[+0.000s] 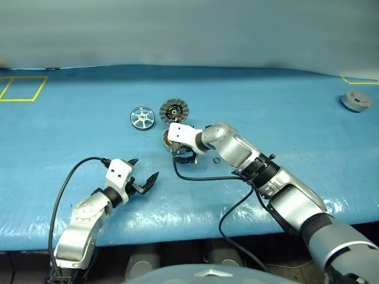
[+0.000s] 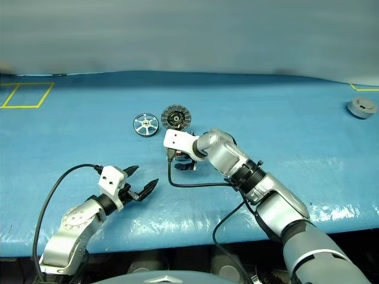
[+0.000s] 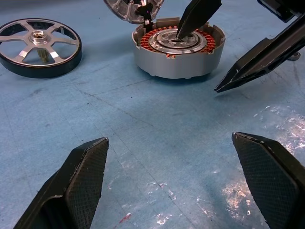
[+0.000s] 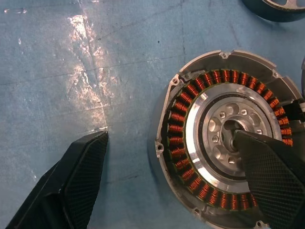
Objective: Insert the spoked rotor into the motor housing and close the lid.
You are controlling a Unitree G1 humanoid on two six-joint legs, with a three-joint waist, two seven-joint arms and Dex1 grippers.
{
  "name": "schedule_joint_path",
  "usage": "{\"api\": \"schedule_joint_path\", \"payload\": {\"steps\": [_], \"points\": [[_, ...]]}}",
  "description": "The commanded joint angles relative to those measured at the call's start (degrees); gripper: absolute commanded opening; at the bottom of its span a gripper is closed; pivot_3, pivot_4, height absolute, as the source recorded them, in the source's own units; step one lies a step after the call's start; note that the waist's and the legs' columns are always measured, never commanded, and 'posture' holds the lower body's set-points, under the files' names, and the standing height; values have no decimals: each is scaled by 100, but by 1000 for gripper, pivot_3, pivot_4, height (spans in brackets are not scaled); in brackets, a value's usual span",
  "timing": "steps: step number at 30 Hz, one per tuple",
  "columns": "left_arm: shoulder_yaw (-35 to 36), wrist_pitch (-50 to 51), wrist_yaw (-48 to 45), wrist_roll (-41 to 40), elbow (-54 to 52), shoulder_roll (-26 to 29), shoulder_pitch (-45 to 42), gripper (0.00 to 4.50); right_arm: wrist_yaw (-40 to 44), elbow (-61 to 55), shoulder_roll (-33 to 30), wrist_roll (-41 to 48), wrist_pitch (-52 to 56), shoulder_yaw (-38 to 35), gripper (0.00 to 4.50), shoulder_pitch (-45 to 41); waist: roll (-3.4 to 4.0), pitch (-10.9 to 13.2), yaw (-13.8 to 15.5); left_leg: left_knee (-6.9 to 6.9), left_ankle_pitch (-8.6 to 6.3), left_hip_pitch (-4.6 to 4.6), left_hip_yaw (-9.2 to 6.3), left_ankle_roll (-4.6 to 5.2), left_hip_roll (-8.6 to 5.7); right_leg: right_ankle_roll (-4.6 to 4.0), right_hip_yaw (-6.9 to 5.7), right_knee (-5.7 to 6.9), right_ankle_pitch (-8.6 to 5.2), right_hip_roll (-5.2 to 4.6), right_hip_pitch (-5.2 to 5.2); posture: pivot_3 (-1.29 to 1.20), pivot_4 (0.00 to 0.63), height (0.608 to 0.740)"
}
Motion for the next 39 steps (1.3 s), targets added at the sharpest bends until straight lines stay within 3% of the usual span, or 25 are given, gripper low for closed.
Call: {"api": "schedule_joint_path", "payload": {"steps": [1, 5, 12, 19, 28, 39], "points": [[13, -179, 28, 25, -123, -46, -15, 4500, 174, 263, 62, -194, -137, -3, 4467, -212, 0, 0, -2, 0, 0, 1, 0, 0, 0, 0, 0, 0, 0, 0, 0, 0, 150, 740], [19, -240, 58, 25, -101, -88, 6, 4500, 308, 608, 142, -409, -310, 43, 4293, -327, 1, 0, 2, 1, 1, 2, 0, -2, -1, -1, -3, 0, 0, -1, 4, 0, 150, 740], [30, -299, 80, 40, -86, -110, 45, 4500, 477, 810, 235, -601, -475, -13, 2220, -396, 1, 0, -2, 0, 2, 5, -1, -4, 0, -2, -6, 1, 0, 0, 6, 0, 150, 740], [50, -318, 75, 39, -78, -101, 70, 4500, 607, 296, 333, -499, 76, -221, 2170, -124, 1, 0, 1, 1, 4, 9, -5, -6, 0, -4, -6, 2, 1, -1, 11, 0, 150, 740], [113, -308, 42, 52, -105, -24, 140, 4500, 241, -2359, 249, -480, 2126, -71, 2170, 1518, 5, -8, -3, -13, 2, 9, -21, -7, 0, -9, -21, 1, -2, -4, 10, 0, 150, 740], [73, -213, -10, 38, -119, 7, 108, 4500, -1129, -3871, 639, -481, 3557, 38, 2170, 2821, -9, -23, -5, -15, 2, 73, -21, -8, 1, -47, -29, 0, -36, -12, 39, 0, 150, 740]]}}
